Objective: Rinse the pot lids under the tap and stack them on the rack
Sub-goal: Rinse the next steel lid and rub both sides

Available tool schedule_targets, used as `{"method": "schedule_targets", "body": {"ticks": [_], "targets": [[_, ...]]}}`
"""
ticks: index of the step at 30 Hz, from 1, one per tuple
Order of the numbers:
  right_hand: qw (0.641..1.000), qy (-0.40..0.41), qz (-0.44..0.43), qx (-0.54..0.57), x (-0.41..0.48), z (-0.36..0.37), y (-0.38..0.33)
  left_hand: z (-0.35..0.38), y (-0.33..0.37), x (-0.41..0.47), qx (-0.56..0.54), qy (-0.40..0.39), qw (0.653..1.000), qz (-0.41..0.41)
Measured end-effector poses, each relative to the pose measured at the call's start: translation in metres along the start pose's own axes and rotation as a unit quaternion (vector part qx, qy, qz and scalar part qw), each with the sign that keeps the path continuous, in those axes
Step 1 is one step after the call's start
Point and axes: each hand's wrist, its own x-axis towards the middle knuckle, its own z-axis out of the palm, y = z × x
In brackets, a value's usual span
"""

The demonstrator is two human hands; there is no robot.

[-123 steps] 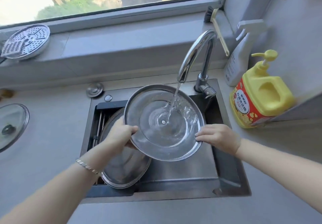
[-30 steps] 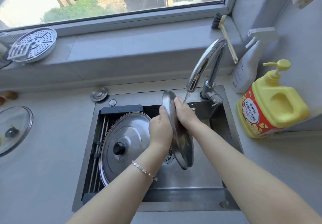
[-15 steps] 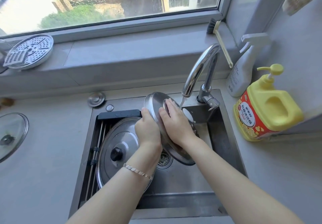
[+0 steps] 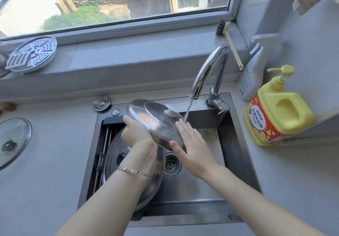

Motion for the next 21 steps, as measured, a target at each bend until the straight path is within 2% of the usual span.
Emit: {"method": "schedule_targets", "body": {"ticks": [2, 3, 6, 8, 10, 12, 14, 16, 18, 21], "targets": [[0.996, 0.024, -0.079, 0.019, -0.003, 0.006, -0.007, 0.0, -0.003, -0.004, -0.007, 0.016, 1.0, 0.004], [0.995, 0.039, -0.083, 0.042, -0.001, 0.005, -0.008, 0.0, -0.003, -0.007, -0.015, 0.017, 1.0, -0.004], [0.994, 0.057, 0.015, 0.086, 0.013, -0.003, 0.009, -0.002, -0.006, -0.009, -0.024, 0.011, 0.999, -0.029], [0.984, 0.033, 0.101, 0.146, 0.022, -0.01, 0.025, -0.004, -0.007, -0.01, -0.033, -0.003, 0.999, -0.04], [0.968, -0.006, 0.132, 0.213, 0.035, -0.014, 0.038, -0.007, -0.009, -0.011, -0.043, -0.015, 0.997, -0.057], [0.957, -0.011, 0.21, 0.2, 0.046, -0.021, 0.053, -0.011, -0.011, -0.009, -0.049, -0.051, 0.994, -0.082], [0.909, 0.011, 0.34, 0.239, 0.05, -0.034, 0.068, -0.016, -0.012, -0.003, -0.042, -0.119, 0.986, -0.106], [0.831, 0.009, 0.424, 0.361, 0.043, -0.04, 0.074, -0.016, -0.007, 0.011, -0.037, -0.182, 0.977, -0.109], [0.768, 0.017, 0.439, 0.465, 0.032, -0.038, 0.072, -0.018, 0.003, 0.022, -0.039, -0.238, 0.964, -0.114], [0.677, 0.072, 0.461, 0.569, 0.013, -0.023, 0.07, -0.027, 0.01, 0.02, -0.059, -0.351, 0.921, -0.16]]}}
